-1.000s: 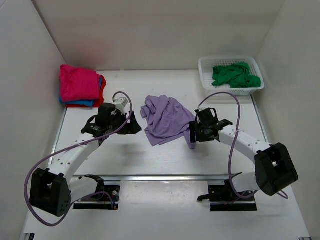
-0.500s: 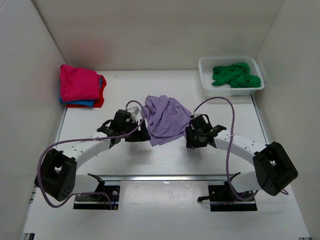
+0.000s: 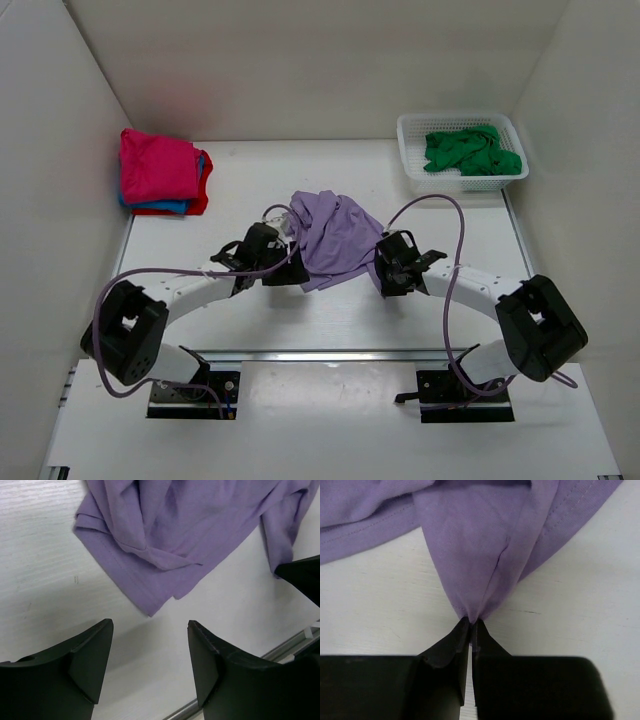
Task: Fold and stack the t-shirts
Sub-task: Flatten out the tshirt
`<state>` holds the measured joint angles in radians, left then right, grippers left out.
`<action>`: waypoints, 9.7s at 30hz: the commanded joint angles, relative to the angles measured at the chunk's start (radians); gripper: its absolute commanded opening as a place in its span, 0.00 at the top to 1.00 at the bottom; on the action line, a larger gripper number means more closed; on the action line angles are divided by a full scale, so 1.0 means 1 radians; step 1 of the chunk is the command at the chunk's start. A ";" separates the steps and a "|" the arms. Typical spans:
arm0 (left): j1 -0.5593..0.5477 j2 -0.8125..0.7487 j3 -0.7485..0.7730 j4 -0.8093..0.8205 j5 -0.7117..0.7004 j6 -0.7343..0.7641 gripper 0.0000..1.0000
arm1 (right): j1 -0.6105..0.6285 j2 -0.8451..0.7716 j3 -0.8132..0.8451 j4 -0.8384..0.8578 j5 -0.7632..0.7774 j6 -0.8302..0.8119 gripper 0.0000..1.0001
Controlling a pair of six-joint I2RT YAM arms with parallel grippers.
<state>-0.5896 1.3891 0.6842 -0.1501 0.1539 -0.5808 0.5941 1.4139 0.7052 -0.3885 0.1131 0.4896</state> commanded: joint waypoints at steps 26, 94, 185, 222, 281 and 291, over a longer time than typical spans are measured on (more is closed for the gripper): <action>-0.245 0.462 0.322 -0.391 -0.427 -0.013 0.85 | -0.062 -0.119 -0.035 0.042 -0.013 -0.016 1.00; 0.236 -0.358 1.135 -0.597 -1.083 0.622 1.00 | -0.592 -0.386 1.044 -0.358 0.029 -0.497 1.00; 0.464 -0.261 1.129 -0.546 -0.634 0.441 1.00 | -0.189 -0.319 0.853 -0.383 -0.282 -0.427 1.00; 0.471 0.026 1.089 -0.582 -0.372 0.381 1.00 | -0.381 0.198 1.270 -0.340 -0.353 -0.526 1.00; 0.517 0.177 1.443 -0.281 -0.407 0.473 1.00 | -0.361 0.387 1.658 -0.055 -0.245 -0.669 1.00; 0.639 0.353 1.791 -0.270 -0.261 0.417 1.00 | -0.401 0.531 1.899 0.008 -0.280 -0.665 1.00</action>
<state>0.0051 1.8317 2.3436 -0.4969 -0.1658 -0.1307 0.2184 1.9965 2.4989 -0.5068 -0.1509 -0.1802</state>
